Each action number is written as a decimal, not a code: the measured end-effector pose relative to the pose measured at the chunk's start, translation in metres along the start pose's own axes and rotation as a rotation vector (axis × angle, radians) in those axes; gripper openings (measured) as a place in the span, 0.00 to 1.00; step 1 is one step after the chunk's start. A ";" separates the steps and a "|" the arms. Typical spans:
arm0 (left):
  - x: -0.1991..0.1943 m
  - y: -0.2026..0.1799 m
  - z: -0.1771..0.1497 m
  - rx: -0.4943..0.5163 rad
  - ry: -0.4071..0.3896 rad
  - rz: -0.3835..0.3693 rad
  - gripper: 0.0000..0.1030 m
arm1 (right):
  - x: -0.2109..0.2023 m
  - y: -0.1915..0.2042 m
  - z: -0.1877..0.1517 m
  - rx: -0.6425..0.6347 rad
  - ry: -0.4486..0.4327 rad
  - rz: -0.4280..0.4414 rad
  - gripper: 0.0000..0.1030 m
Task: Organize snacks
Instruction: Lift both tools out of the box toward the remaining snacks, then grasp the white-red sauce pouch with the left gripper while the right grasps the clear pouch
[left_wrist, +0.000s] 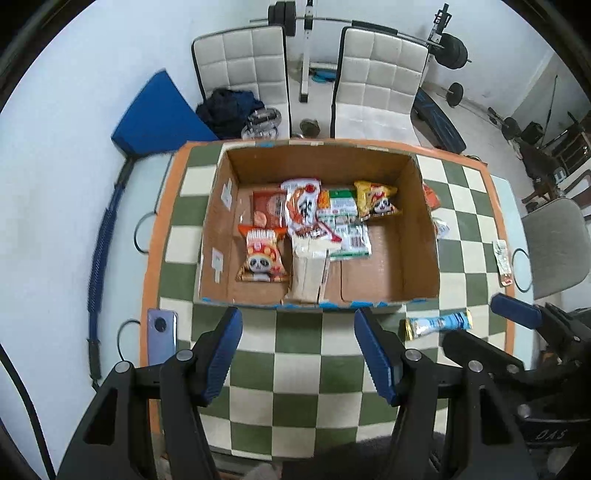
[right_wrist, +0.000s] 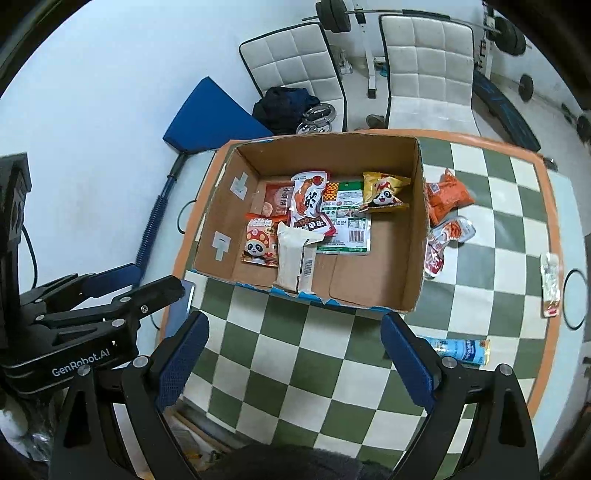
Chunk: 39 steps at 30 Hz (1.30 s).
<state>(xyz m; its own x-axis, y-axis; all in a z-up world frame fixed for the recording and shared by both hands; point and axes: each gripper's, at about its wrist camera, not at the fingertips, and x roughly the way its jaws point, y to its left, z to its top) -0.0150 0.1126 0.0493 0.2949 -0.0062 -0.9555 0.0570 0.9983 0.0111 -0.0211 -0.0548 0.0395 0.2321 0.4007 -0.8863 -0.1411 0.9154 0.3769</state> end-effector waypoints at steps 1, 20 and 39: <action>0.000 -0.008 0.003 0.011 -0.009 0.007 0.59 | -0.003 -0.011 -0.001 0.020 -0.003 0.009 0.94; 0.155 -0.282 0.116 0.603 0.218 0.091 0.59 | -0.052 -0.296 0.004 0.394 -0.011 -0.203 0.95; 0.338 -0.347 0.086 0.862 0.621 0.359 0.63 | 0.037 -0.435 0.023 0.423 0.217 -0.252 0.95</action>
<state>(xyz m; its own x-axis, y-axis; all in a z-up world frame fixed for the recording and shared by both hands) 0.1471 -0.2414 -0.2522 -0.0864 0.5442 -0.8345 0.7766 0.5615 0.2857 0.0712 -0.4380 -0.1507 -0.0017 0.1911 -0.9816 0.3036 0.9353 0.1816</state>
